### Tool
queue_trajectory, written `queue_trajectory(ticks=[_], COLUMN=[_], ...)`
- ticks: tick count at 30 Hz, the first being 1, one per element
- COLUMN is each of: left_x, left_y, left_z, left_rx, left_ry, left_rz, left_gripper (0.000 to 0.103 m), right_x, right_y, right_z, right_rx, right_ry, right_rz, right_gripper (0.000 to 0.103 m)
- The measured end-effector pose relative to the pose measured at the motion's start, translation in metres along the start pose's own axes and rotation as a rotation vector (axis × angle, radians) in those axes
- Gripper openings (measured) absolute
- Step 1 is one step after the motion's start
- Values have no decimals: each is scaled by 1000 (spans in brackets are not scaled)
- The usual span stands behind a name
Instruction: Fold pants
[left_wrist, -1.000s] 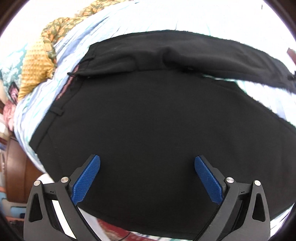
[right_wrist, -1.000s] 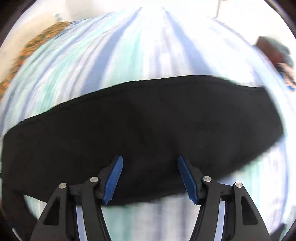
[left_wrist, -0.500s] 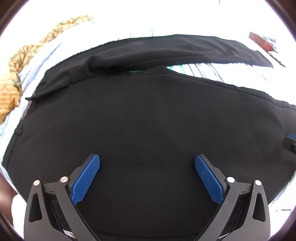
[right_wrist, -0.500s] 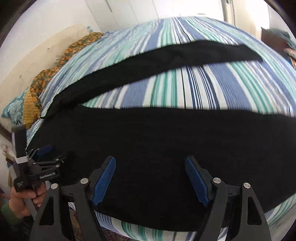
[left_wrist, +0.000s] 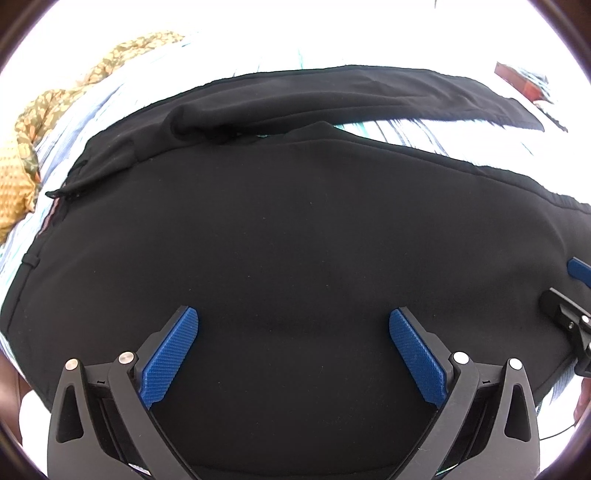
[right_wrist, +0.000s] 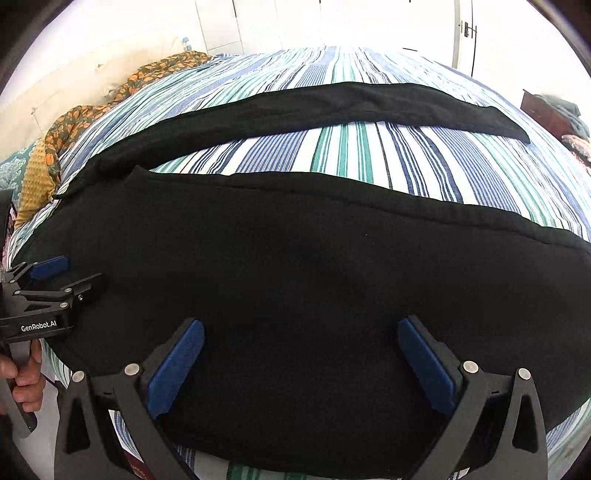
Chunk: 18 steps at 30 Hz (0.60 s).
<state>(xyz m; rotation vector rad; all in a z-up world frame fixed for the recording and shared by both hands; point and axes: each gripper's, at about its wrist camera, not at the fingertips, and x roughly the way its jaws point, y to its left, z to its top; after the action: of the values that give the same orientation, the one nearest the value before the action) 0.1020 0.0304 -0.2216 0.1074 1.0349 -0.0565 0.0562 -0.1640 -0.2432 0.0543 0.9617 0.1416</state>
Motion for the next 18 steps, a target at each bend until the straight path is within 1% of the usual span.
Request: queue_trajectory(ticks=[8,18], left_x=[1,3], left_y=[2,1], left_z=[0,2], left_rx=[11,24], left_ry=[-1,-3], left_rz=[3,7], left_gripper=[102,102], right_x=[2,2], right_y=[4,3], right_z=[-1,-2], right_rx=[-16,-24], right_ry=[2,-1], right_rz=[-27,-39], right_gripper=[103,103])
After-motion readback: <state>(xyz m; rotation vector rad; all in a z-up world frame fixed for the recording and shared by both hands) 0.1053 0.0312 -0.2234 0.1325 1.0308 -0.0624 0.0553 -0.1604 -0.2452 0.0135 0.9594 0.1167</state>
